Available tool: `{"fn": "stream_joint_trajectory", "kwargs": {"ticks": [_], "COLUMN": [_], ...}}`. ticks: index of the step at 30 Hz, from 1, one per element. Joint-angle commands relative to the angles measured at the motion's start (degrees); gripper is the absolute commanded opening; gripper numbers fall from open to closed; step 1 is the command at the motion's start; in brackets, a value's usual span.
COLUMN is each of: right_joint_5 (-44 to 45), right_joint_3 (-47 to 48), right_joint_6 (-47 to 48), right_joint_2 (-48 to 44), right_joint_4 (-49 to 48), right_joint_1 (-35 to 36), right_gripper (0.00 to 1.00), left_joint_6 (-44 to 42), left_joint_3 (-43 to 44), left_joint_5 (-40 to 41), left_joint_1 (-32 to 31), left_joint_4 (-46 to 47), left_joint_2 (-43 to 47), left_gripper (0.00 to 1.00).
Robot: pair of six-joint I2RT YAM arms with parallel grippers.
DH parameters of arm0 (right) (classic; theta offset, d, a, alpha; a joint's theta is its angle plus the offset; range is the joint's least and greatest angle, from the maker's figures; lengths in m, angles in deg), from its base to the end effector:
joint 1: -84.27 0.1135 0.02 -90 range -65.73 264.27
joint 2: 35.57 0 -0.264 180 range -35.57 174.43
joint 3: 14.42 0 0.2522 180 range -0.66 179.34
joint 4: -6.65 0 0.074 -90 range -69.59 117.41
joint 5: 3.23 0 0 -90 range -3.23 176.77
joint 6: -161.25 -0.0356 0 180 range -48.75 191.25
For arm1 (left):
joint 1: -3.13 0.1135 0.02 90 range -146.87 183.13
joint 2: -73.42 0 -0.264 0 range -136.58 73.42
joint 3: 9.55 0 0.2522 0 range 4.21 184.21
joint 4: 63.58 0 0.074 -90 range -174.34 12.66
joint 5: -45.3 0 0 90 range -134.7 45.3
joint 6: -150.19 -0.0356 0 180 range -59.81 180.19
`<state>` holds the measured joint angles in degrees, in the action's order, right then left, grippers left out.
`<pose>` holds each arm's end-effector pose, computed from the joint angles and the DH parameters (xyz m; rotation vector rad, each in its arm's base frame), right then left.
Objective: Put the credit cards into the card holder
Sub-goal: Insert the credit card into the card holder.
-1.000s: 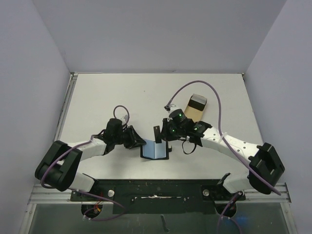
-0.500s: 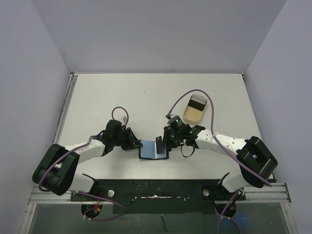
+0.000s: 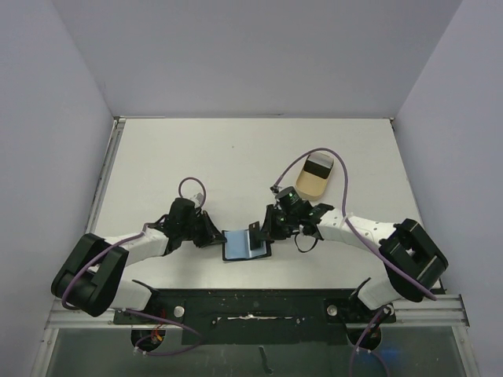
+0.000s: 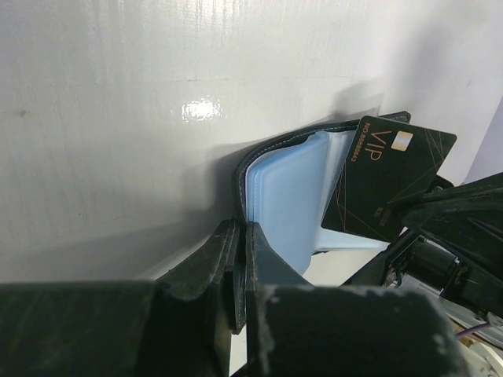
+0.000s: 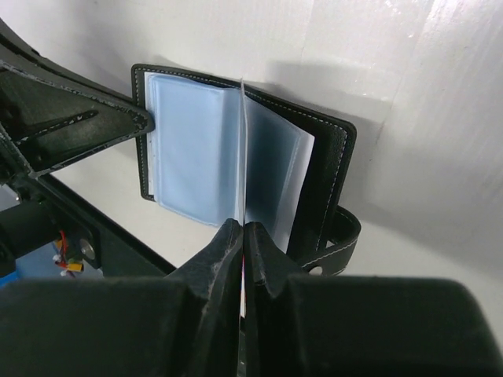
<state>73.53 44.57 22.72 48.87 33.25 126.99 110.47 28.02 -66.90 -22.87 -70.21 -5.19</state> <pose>0.2068 0.2020 0.1822 0.0293 2.7038 0.8833 0.2009 -0.1130 0.1276 -0.3541 2.5866 -1.0242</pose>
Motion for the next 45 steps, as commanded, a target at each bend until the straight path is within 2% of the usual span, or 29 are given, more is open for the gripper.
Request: {"fn": "stream_joint_trajectory", "kwargs": {"ticks": [1, 10, 24, 45], "right_joint_5": [-4.8, -9.1, -5.5, -7.1], "right_joint_3": [-1.1, -2.4, -3.3, -1.2], "right_joint_6": [-1.9, -3.5, -3.1, -2.9], "right_joint_2": [-0.9, 2.4, 3.6, 7.6], "right_joint_4": [-5.2, -9.1, -6.0, -4.3], "right_joint_1": [-0.4, -0.5, -0.6, -0.5], "right_gripper": [0.0, 0.0, 0.0, 0.0], "left_joint_6": [-1.0, -0.2, -0.7, 0.2], "left_joint_3": [-0.3, -0.8, -0.8, -1.7], "left_joint_5": [1.3, 2.3, 3.4, 3.3], "left_joint_1": [0.2, 0.2, 0.2, 0.2], "left_joint_4": [2.2, 2.4, 1.2, 2.0], "left_joint_2": [0.7, 1.0, 1.0, 1.0], "left_gripper": [0.0, 0.0, 0.0, 0.0]}}
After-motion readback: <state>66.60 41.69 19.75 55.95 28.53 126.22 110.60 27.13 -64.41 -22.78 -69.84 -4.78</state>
